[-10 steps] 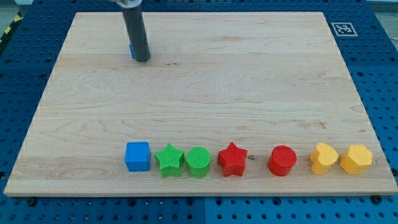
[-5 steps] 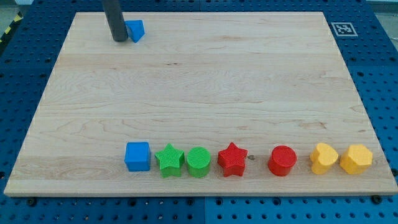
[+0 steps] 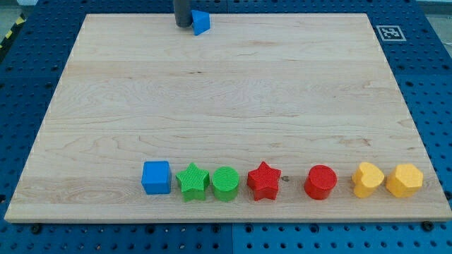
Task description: Move the blue triangle to the top center of the board
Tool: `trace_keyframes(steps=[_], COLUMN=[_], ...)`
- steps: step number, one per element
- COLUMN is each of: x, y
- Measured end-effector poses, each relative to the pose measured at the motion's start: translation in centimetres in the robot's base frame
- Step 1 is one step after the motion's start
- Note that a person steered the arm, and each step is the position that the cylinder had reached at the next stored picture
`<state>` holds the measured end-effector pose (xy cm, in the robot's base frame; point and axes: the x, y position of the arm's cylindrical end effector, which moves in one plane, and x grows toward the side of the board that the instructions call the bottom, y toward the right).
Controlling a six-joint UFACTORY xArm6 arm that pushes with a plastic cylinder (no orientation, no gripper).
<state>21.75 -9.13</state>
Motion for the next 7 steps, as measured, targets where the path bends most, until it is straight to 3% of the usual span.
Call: trace_keyframes(steps=[5, 6, 7], x=[3.1, 4.8, 11.8], y=[5.1, 3.7, -2.9])
